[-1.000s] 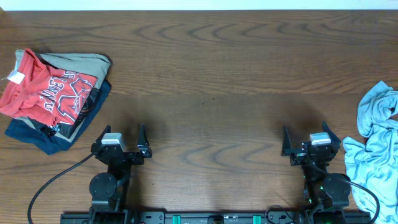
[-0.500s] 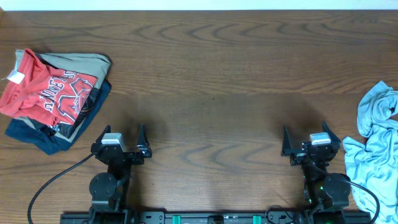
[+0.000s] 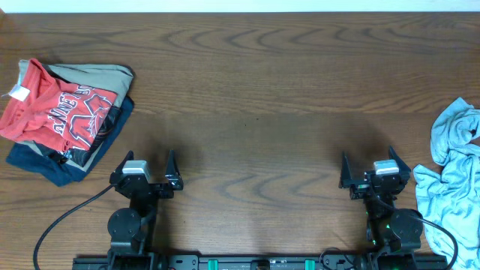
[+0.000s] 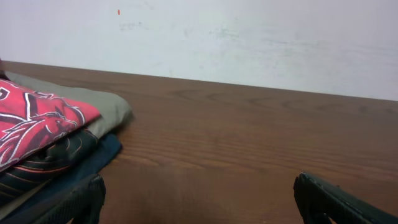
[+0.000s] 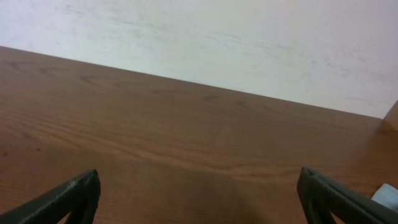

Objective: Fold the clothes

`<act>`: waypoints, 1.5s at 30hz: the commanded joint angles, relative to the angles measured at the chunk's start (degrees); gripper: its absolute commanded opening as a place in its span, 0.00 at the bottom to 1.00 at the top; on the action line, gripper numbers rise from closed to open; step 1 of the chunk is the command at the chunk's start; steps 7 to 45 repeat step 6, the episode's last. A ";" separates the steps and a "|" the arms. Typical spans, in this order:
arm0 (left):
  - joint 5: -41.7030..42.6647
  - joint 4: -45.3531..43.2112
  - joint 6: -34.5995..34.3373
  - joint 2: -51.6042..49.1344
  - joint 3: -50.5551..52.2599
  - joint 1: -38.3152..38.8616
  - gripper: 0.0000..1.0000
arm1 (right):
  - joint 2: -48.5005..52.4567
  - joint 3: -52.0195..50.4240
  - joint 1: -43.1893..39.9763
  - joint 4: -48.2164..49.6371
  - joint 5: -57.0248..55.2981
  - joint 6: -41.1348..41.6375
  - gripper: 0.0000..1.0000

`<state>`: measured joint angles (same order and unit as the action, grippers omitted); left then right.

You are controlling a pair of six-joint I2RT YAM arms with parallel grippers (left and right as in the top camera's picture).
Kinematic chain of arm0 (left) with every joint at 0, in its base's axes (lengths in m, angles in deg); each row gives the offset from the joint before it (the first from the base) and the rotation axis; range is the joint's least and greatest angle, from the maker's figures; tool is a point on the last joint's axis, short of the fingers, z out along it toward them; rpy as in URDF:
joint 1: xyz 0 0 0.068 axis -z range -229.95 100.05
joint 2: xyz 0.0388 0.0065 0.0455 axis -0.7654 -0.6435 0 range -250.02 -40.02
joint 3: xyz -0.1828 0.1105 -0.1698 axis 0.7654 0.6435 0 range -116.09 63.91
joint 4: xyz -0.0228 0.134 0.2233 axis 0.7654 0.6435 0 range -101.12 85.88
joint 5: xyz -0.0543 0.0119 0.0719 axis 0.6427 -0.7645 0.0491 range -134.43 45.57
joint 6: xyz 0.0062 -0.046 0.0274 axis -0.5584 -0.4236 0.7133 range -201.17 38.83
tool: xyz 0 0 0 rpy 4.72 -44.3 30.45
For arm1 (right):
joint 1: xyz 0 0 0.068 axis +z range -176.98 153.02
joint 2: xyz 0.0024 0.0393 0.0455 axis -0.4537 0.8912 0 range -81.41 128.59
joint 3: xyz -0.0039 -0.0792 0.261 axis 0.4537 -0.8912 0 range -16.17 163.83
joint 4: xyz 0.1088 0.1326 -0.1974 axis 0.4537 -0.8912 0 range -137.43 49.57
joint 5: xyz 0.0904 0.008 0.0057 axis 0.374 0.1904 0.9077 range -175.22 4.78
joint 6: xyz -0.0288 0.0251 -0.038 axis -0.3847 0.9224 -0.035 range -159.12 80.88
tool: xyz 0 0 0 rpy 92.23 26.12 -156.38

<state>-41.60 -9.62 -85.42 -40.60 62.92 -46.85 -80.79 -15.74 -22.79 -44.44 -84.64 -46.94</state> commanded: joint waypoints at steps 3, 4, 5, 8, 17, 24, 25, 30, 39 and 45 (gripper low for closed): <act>-0.09 2.34 -0.09 0.35 0.74 -0.28 0.98 | -0.33 -0.11 -0.52 -0.17 0.07 -0.42 0.99; -0.09 2.34 -0.09 0.35 0.74 -0.28 0.98 | -0.33 -0.11 -0.52 -0.17 0.04 -0.42 0.99; -0.09 2.34 -0.09 0.35 0.74 -0.28 0.98 | -0.33 -0.11 -0.52 -0.17 0.04 -0.42 0.99; -0.07 2.34 -0.09 0.35 0.74 -0.28 0.98 | -0.33 -0.11 -0.52 -0.17 0.04 -0.42 0.99; -0.07 2.34 -0.09 0.35 0.74 -0.28 0.98 | -0.33 -0.11 -0.52 -0.17 0.04 -0.42 0.99; -0.07 2.34 -0.09 0.35 0.74 -0.28 0.98 | -0.33 -0.11 -0.52 -0.17 0.04 -0.42 0.99; -0.07 2.34 -0.09 0.35 0.74 -0.28 0.98 | -0.33 -0.11 -0.52 -0.17 0.04 -0.42 0.99; -0.07 2.34 -0.09 0.35 0.74 -0.28 0.98 | -0.33 -0.11 -0.52 -0.17 0.04 -0.42 0.99; -0.07 2.34 -0.09 0.35 0.74 -0.28 0.98 | -0.33 -0.11 -0.52 -0.17 0.04 -0.42 0.99; -0.07 2.34 -0.09 0.35 0.74 -0.28 0.98 | -0.33 -0.11 -0.52 -0.17 0.04 -0.42 0.99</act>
